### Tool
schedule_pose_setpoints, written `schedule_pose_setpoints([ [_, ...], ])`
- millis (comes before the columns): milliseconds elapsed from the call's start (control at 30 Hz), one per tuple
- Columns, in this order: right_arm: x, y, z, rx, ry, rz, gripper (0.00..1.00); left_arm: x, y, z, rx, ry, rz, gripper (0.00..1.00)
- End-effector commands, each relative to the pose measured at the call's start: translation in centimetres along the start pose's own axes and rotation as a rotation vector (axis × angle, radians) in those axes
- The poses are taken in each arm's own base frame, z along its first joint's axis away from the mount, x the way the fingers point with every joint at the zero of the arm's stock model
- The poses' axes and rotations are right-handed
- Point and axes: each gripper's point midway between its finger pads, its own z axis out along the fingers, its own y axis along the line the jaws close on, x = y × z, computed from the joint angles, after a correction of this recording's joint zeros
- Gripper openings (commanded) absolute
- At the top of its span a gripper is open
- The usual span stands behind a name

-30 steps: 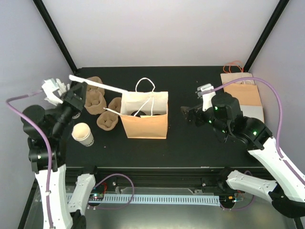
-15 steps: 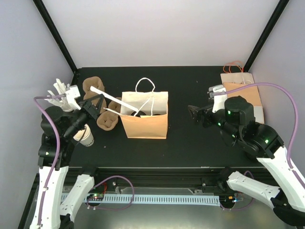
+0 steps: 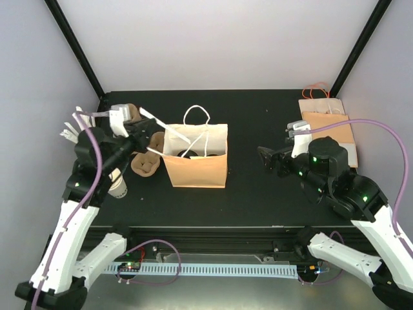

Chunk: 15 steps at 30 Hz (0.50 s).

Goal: Pack the takeout coffee

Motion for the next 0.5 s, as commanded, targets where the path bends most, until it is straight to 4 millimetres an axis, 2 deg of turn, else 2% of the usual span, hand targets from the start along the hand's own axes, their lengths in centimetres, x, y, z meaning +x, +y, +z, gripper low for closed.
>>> schedule_pose_setpoints([
  [0,-0.8,0.0,0.1,0.000,-0.034,0.029,1.00,1.5,-0.6,1.9,0.009,0.022,0.139,0.58],
  [33,-0.8,-0.1,0.1,0.004,-0.032,0.030,1.00,1.7,-0.8,1.9,0.007,0.031,0.154,0.87],
  [67,-0.7,-0.2,0.3,0.013,-0.028,0.030,1.00,1.6,-0.9,1.7,0.001,0.028,0.165,0.97],
  [200,0.0,-0.4,1.5,0.037,0.015,0.024,1.00,0.1,-1.5,0.8,-0.015,0.005,0.209,0.99],
  [333,-0.1,-0.4,2.3,0.045,0.022,0.028,1.00,-3.5,-1.6,-1.1,-0.130,-0.002,0.272,0.99],
  [400,-0.5,-0.6,2.5,0.050,0.008,0.030,1.00,-6.2,-0.7,-2.5,-0.252,-0.016,0.276,0.99],
  [433,-0.7,-0.8,2.6,0.054,0.001,0.033,1.00,-6.2,0.5,-2.5,-0.314,0.010,0.272,0.99],
  [467,-1.0,-0.9,2.7,0.057,-0.008,0.034,1.00,-7.1,1.2,-3.0,-0.369,0.011,0.263,0.99],
])
